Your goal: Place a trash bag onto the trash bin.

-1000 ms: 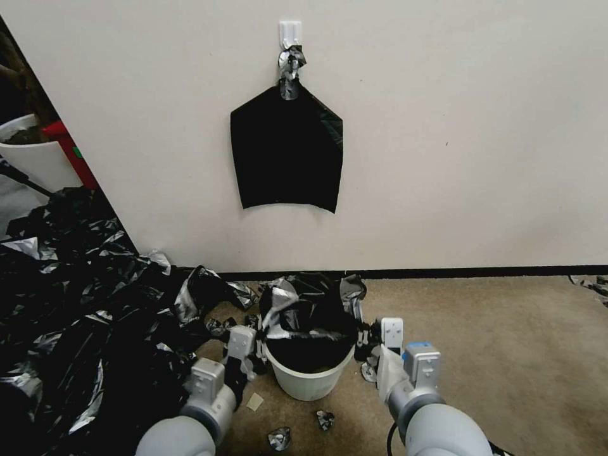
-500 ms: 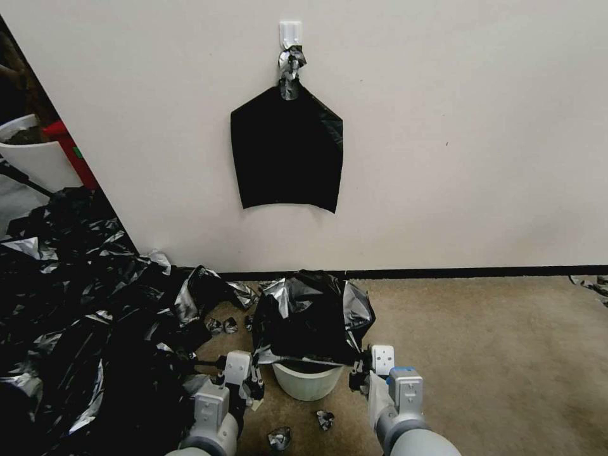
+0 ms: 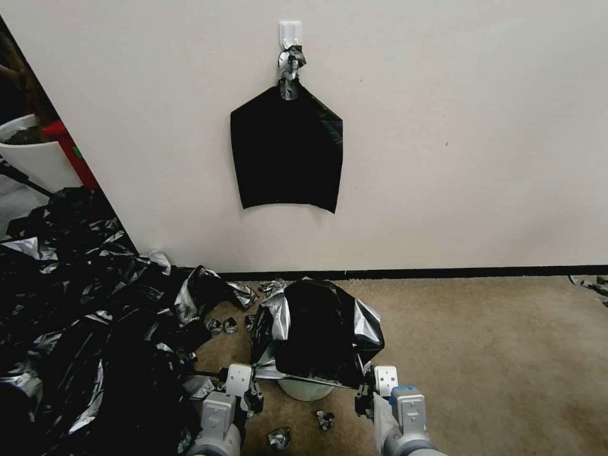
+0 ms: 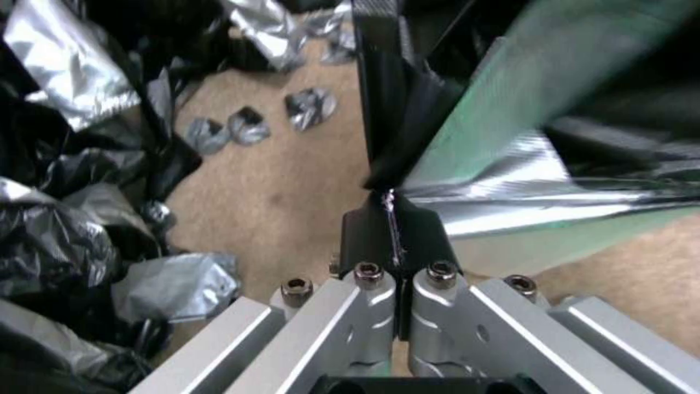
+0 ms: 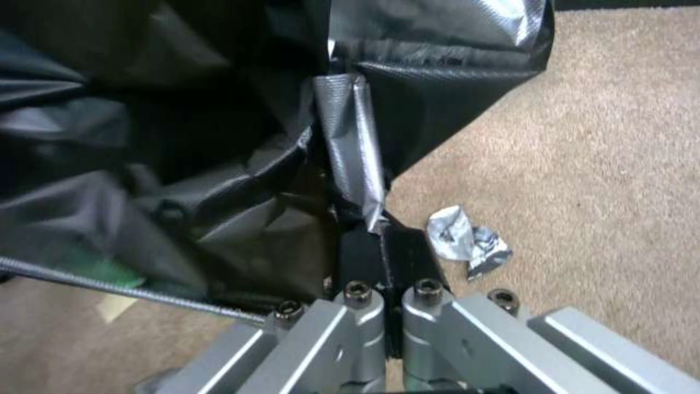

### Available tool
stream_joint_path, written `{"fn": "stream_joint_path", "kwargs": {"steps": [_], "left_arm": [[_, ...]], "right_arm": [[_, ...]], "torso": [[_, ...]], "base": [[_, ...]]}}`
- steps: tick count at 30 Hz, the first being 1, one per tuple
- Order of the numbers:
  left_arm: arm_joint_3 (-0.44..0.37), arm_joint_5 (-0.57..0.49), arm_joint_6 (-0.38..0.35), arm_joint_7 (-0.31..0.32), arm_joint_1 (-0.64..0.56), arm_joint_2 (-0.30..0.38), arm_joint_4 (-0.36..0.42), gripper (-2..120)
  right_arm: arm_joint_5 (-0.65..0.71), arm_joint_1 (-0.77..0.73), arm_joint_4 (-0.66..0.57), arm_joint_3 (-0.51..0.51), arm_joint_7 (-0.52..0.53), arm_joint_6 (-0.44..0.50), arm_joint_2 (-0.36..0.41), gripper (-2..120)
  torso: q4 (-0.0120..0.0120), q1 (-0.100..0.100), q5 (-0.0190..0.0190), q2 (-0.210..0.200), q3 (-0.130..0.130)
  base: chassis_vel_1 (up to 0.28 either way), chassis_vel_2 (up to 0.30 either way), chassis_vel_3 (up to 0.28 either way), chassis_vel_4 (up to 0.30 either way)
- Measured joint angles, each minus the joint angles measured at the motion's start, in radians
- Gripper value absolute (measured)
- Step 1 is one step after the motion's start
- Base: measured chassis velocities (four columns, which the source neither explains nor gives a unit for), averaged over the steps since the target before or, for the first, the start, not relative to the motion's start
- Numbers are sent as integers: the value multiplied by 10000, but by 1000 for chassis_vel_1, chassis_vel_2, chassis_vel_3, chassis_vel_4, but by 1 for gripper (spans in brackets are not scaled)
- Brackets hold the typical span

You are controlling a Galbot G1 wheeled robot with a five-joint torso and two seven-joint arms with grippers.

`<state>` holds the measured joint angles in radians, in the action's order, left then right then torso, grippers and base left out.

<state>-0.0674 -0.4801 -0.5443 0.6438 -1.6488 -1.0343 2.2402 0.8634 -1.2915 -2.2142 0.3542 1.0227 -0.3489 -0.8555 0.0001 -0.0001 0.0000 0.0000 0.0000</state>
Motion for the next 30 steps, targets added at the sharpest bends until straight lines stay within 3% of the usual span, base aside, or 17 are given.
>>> {"fn": "stream_joint_path", "kwargs": {"steps": [11, 17, 22, 25, 30], "left_arm": [[122, 65, -135, -96, 1103, -871, -1906, 0], [142, 136, -147, -225, 1465, -1073, -2472, 0], [-46, 124, -53, -623, 1268, -883, -2297, 0], [-460, 136, 233, -1464, 766, -216, -1931, 0], [-945, 302, 612, -1937, 336, 376, -1686, 7]], "right_arm": [[-1072, 422, 1611, 46, -1147, -193, -439, 0], [-1413, 498, 2197, -123, -1629, -240, -512, 0], [-1574, 413, 2040, -191, -1679, -84, -516, 0], [-1667, 266, 1772, -194, -1679, 13, -493, 0], [-1714, 115, 1468, -178, -1675, 75, -456, 0]], "torso": [[-1, 1, 1, -1, 1], [-2, 1, 0, -1, 0], [-1, 1, -1, -1, 1], [0, 1, -1, -1, 0], [1, 1, -1, 0, 0]], "base": [[0, 0, 0, 0], [0, 0, 0, 0], [0, 0, 0, 0], [0, 0, 0, 0], [0, 0, 0, 0]]}}
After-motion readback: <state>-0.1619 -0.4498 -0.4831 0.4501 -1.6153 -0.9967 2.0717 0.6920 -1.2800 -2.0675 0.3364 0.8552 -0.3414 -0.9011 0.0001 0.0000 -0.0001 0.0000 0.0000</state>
